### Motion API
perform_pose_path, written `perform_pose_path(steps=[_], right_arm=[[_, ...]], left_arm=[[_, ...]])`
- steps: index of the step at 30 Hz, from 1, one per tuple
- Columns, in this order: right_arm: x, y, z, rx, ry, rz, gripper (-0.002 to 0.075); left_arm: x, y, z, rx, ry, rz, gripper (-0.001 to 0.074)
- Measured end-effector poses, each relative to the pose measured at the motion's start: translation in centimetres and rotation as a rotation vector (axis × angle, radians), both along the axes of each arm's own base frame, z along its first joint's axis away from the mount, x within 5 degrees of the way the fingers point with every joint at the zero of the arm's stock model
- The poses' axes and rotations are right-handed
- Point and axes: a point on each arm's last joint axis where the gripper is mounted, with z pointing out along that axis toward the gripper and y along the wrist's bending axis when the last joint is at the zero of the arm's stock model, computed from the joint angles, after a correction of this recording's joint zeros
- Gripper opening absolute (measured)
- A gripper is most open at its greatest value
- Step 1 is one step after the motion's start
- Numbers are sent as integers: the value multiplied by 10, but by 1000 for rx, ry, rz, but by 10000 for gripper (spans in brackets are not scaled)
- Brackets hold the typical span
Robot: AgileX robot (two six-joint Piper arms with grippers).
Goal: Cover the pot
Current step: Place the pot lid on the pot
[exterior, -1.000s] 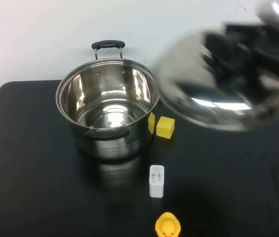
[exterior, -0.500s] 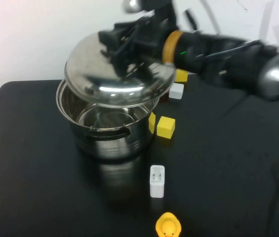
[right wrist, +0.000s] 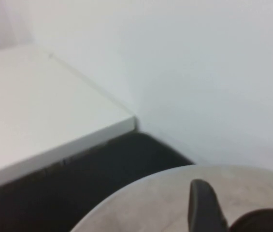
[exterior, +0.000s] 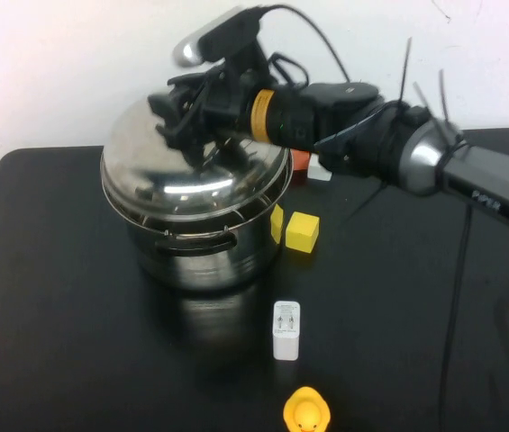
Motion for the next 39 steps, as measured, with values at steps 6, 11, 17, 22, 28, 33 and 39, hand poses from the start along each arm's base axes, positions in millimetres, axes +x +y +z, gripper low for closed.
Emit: perform_pose_path(steps=[6, 11, 17, 22, 28, 33, 39], right_arm=[[-4, 10, -12, -38, 4, 14, 332], [-1, 8, -12, -34, 16, -29, 332], [1, 6, -12, -24, 37, -69, 332], [3, 5, -13, -23, 42, -95, 332], [3, 4, -13, -23, 44, -102, 332], [1, 6, -14, -32, 48, -73, 332], [-1, 6, -15, -46, 85, -62, 332]], left_arm=[[0, 0, 0, 0, 0, 0, -2], [0, 0, 0, 0, 0, 0, -2], [0, 0, 0, 0, 0, 0, -2], [0, 0, 0, 0, 0, 0, -1], [0, 0, 0, 0, 0, 0, -1], [0, 0, 0, 0, 0, 0, -1], [0, 0, 0, 0, 0, 0, -1]])
